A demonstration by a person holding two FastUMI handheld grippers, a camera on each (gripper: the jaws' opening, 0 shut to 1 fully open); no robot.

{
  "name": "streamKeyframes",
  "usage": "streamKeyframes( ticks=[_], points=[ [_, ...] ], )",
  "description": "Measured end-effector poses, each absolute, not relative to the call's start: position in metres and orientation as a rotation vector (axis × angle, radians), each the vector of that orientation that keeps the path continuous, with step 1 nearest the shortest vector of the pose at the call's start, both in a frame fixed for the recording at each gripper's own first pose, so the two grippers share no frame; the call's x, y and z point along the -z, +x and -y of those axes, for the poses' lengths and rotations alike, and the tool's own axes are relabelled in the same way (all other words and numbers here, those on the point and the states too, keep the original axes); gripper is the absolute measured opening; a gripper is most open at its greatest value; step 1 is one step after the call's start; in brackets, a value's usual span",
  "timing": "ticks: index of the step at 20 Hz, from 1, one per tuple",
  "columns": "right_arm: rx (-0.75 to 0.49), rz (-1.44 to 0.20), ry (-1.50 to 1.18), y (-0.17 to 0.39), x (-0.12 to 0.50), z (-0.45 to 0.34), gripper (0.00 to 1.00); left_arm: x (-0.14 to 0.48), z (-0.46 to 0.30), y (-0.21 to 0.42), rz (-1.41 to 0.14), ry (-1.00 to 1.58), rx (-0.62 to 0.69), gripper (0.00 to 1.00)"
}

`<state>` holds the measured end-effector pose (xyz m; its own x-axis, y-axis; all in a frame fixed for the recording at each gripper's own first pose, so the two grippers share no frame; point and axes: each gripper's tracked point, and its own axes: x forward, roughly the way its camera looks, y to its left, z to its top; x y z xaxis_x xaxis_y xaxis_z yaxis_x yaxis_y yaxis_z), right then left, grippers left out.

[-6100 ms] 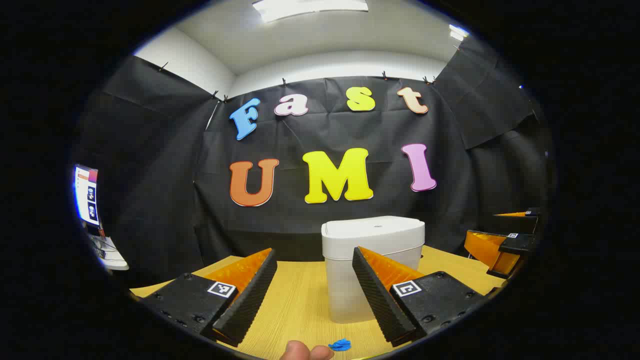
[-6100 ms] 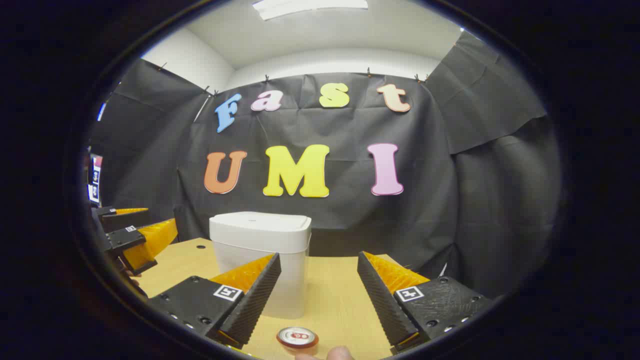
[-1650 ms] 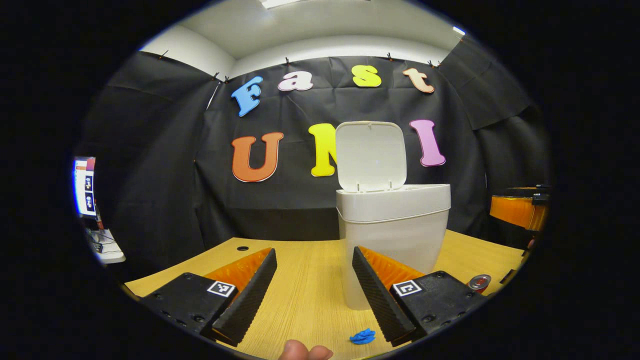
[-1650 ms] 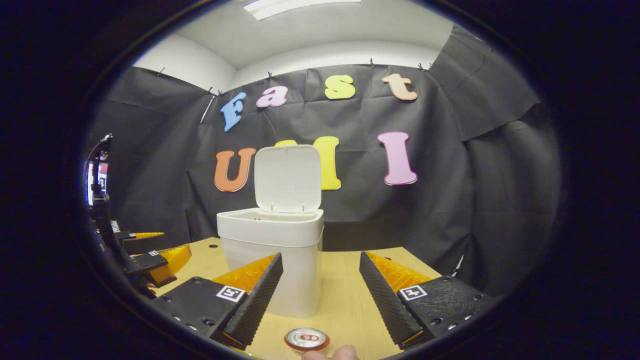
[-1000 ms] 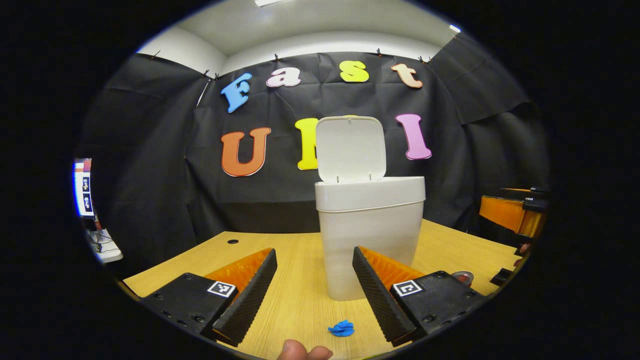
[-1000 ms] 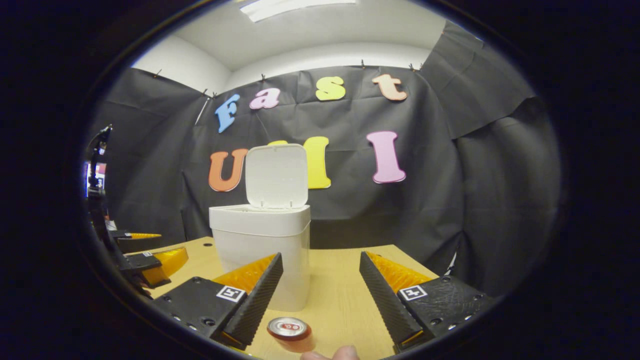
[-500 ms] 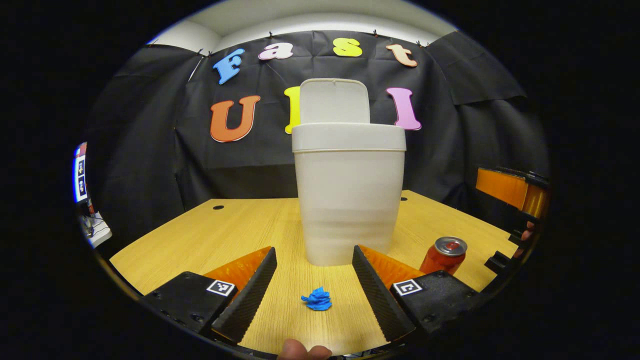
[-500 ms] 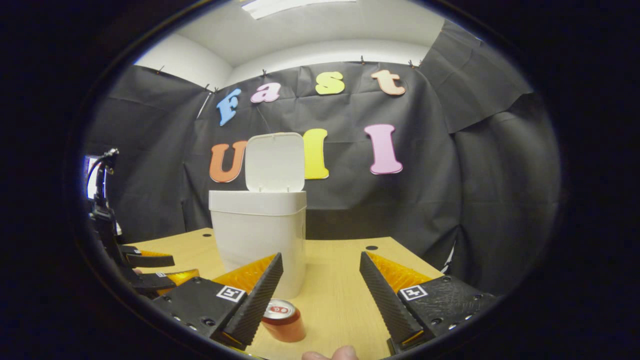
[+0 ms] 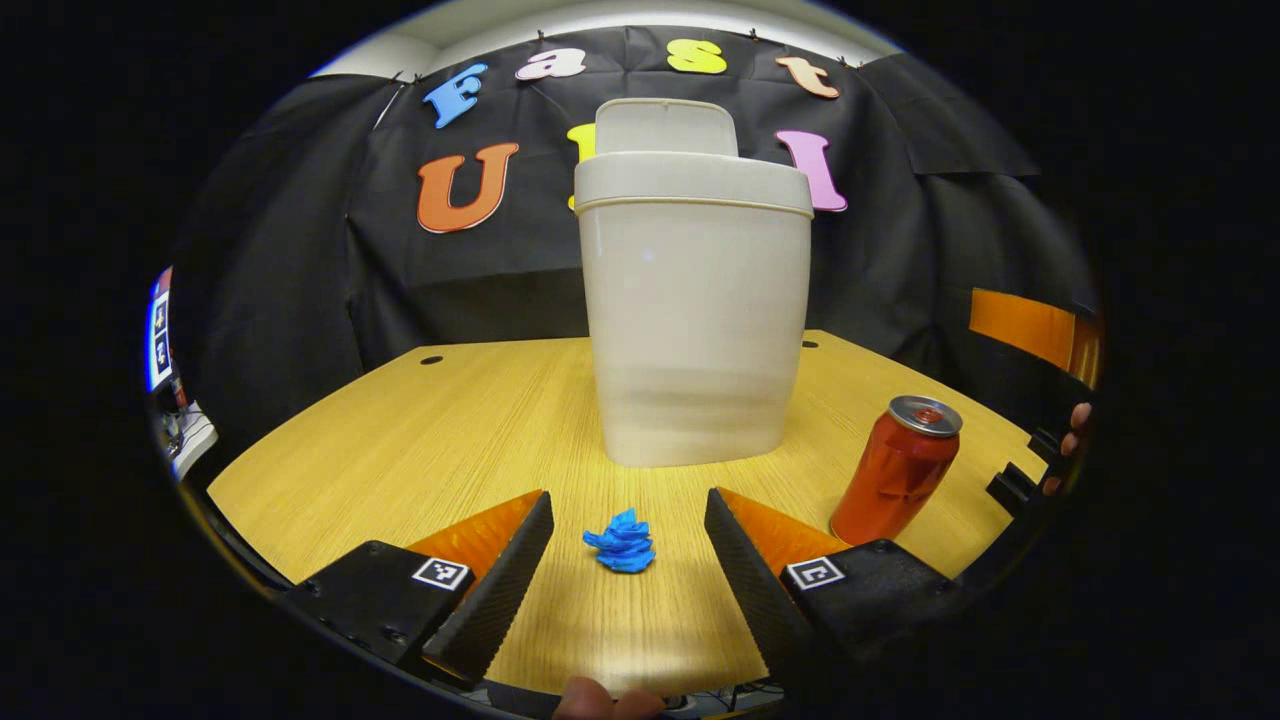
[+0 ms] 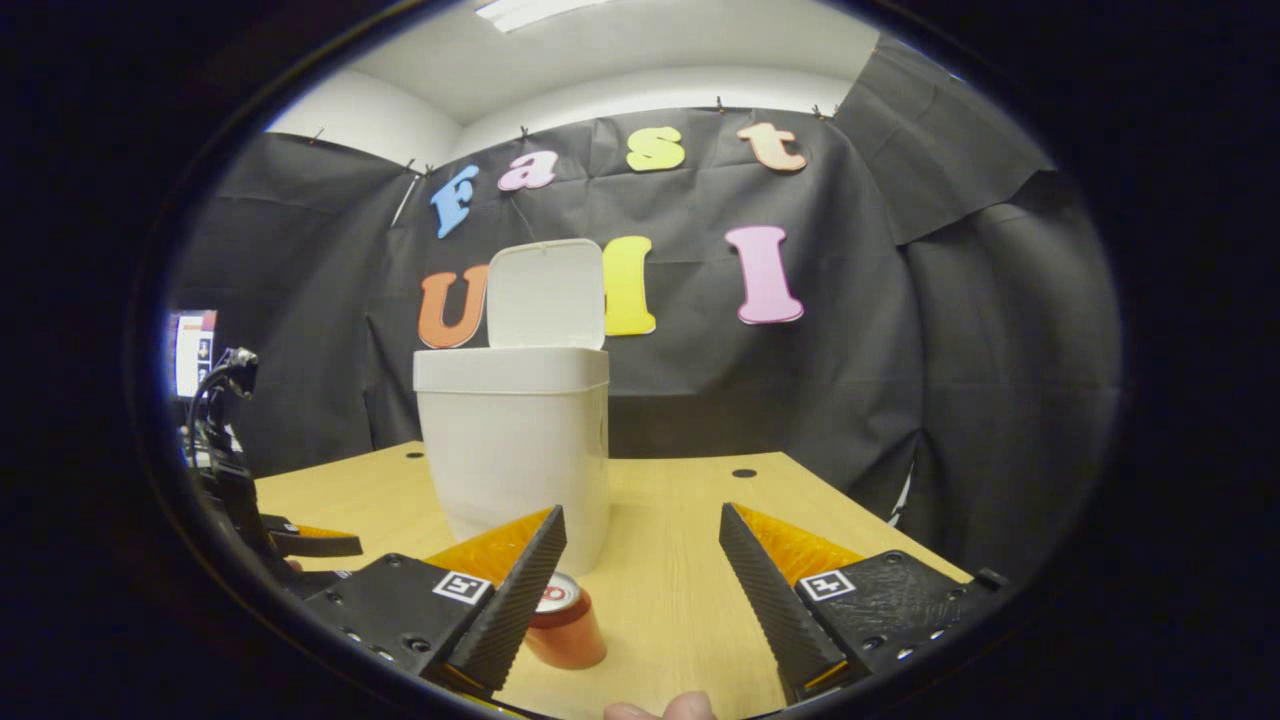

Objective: Press the lid of the desktop garbage bin to open it, pick up the crumpled paper on the desktop and throw it into the bin, then pick up the pop can on the desktop and drop it into the bin, and finally close the garbage bin lid.

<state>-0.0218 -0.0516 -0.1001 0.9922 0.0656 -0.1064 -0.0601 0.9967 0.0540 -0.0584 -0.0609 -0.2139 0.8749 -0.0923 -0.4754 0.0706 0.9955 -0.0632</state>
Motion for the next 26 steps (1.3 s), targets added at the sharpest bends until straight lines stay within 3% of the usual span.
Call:
streamKeyframes(
  ticks=[16, 21, 22, 24, 26],
  points=[
    [-0.067, -0.161, 0.059, -0.023, 0.125, 0.054, 0.96, 0.254, 0.055, -0.063, -0.655, -0.063, 0.053, 0.97],
    [-0.076, -0.174, 0.057, -0.030, 0.130, 0.050, 0.96, 0.256, 0.059, -0.059, -0.641, -0.045, 0.064, 0.81],
    [-0.075, -0.177, 0.051, -0.030, 0.131, 0.050, 0.93, 0.256, 0.061, -0.059, -0.640, -0.044, 0.063, 0.64],
    [-0.074, -0.179, 0.049, -0.031, 0.131, 0.049, 0.93, 0.255, 0.062, -0.059, -0.640, -0.047, 0.060, 0.63],
    [-0.074, -0.180, 0.051, -0.034, 0.131, 0.050, 0.96, 0.255, 0.059, -0.058, -0.639, -0.053, 0.051, 0.53]
  ],
)
